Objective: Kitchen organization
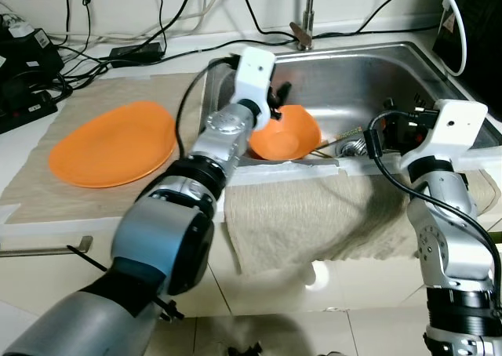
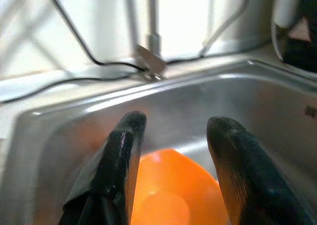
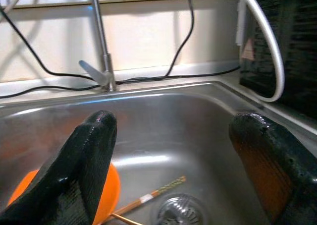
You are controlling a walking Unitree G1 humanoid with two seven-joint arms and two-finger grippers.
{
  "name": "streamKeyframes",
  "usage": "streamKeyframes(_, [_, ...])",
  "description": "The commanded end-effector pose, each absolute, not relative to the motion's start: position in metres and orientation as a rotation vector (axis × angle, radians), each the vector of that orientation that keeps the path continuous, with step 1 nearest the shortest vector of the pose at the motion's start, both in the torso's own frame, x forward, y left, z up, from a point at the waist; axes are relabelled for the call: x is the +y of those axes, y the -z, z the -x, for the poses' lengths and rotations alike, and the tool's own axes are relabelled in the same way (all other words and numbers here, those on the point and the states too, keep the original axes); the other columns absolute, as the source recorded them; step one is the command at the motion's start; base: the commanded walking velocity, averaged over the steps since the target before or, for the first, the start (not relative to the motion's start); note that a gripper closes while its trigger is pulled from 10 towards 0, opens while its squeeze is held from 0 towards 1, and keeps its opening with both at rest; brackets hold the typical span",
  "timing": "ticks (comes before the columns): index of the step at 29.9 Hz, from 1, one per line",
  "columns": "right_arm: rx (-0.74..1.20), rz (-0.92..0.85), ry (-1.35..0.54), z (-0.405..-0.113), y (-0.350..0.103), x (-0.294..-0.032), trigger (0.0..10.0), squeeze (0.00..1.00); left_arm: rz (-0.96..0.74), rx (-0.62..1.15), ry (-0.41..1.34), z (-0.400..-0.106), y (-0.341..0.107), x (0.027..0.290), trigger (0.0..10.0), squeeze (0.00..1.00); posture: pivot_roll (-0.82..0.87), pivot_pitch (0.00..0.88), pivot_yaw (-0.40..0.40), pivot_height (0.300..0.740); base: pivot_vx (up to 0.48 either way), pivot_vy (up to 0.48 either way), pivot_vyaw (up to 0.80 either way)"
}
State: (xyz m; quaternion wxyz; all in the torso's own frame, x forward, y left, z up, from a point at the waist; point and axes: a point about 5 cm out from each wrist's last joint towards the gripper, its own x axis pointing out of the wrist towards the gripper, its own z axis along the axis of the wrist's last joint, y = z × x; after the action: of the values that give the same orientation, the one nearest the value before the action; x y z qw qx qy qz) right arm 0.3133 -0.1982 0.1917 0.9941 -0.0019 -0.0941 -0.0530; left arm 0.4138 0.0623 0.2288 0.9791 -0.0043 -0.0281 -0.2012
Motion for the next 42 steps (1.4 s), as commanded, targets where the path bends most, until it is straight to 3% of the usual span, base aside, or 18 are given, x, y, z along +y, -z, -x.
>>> streamKeyframes(1, [-0.19, -0.009, 0.068, -0.317, -0.192, -0.19, 10.0, 0.0, 0.02, -0.112, 0.397, -0.416, -0.241, 0.068, 10.0, 0.0, -0.09, 0.0, 0.073, 0.74, 0.0, 0.0, 0.0])
streamKeyframes(7, [-0.191, -0.046, 0.029, -0.326, -0.193, -0.179, 10.0, 0.0, -0.066, -0.208, 0.321, -0.418, -0.256, 0.104, 10.0, 0.0, -0.05, 0.0, 0.056, 0.74, 0.0, 0.0, 0.0])
streamKeyframes(10, [-0.191, -0.051, 0.001, -0.332, -0.192, -0.173, 10.0, 0.0, -0.126, -0.221, 0.222, -0.419, -0.263, 0.146, 10.0, 0.0, -0.03, 0.0, 0.048, 0.74, 0.0, 0.0, 0.0])
streamKeyframes(11, [-0.191, -0.051, 0.001, -0.332, -0.192, -0.173, 10.0, 0.0, -0.126, -0.221, 0.222, -0.419, -0.263, 0.146, 10.0, 0.0, -0.03, 0.0, 0.048, 0.74, 0.0, 0.0, 0.0])
streamKeyframes(14, [-0.185, -0.057, -0.015, -0.336, -0.191, -0.17, 10.0, 0.0, -0.166, -0.205, 0.152, -0.414, -0.26, 0.184, 10.0, 0.0, 0.0, 0.0, 0.036, 0.74, 0.0, 0.0, 0.0])
streamKeyframes(21, [-0.175, -0.064, -0.044, -0.343, -0.189, -0.164, 10.0, 0.0, -0.167, -0.161, 0.079, -0.401, -0.243, 0.216, 10.0, 0.0, 0.04, 0.0, 0.011, 0.74, 0.0, 0.0, 0.0])
streamKeyframes(22, [-0.178, -0.066, -0.059, -0.345, -0.189, -0.161, 10.0, 0.0, -0.157, -0.149, 0.056, -0.397, -0.238, 0.223, 10.0, 1.0, 0.04, 0.0, 0.007, 0.74, 0.0, 0.0, 0.0])
streamKeyframes(33, [-0.176, -0.063, -0.098, -0.351, -0.188, -0.155, 10.0, 0.0, -0.17, -0.121, -0.027, -0.379, -0.234, 0.252, 10.0, 1.0, 0.07, 0.0, -0.018, 0.74, 0.0, 0.0, 0.0])
streamKeyframes(41, [-0.173, -0.067, -0.116, -0.353, -0.185, -0.15, 10.0, 0.0, -0.163, -0.083, -0.036, -0.374, -0.228, 0.255, 10.0, 1.0, 0.08, 0.0, -0.019, 0.74, 0.0, 0.0, 0.0])
streamKeyframes(42, [-0.172, -0.068, -0.115, -0.353, -0.184, -0.15, 10.0, 0.0, -0.16, -0.07, -0.047, -0.374, -0.226, 0.257, 10.0, 0.0, 0.08, 0.0, -0.019, 0.74, 0.0, 0.0, 0.0])
